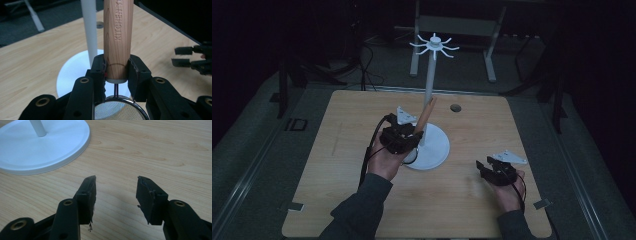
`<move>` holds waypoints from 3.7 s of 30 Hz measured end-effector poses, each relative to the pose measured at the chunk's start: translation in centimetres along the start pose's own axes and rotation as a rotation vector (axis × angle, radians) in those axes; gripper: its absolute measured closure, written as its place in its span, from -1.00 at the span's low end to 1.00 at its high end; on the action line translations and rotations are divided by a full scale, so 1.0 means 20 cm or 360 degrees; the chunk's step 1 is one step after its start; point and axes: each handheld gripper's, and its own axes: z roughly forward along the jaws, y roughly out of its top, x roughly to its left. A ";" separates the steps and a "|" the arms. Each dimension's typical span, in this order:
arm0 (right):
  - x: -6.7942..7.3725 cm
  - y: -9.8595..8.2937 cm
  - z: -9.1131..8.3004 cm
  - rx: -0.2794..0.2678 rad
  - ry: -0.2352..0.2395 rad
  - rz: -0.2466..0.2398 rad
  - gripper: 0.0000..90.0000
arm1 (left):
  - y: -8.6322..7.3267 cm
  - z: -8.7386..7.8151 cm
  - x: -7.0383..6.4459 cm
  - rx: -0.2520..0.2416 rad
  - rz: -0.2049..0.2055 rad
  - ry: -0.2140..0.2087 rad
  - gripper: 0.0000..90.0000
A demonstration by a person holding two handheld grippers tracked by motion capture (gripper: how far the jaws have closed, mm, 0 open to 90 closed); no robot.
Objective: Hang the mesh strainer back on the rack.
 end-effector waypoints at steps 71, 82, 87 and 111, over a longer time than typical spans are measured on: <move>0.01 -0.01 0.01 0.0007 -0.0016 -0.0003 0.11 | 0.15 -0.17 -0.19 -0.0632 -0.0044 0.0683 0.54; 0.01 -0.01 0.01 0.0008 -0.0015 0.0000 0.11 | 0.18 -0.18 -0.21 -0.0683 -0.0031 0.0672 0.54; 0.00 -0.01 0.01 0.0011 -0.0016 0.0003 0.11 | 0.19 -0.18 -0.22 -0.0692 -0.0030 0.0674 0.54; 0.00 -0.01 0.01 0.0011 -0.0011 0.0006 0.11 | 0.24 -0.16 -0.26 -0.0683 0.0029 0.0720 0.54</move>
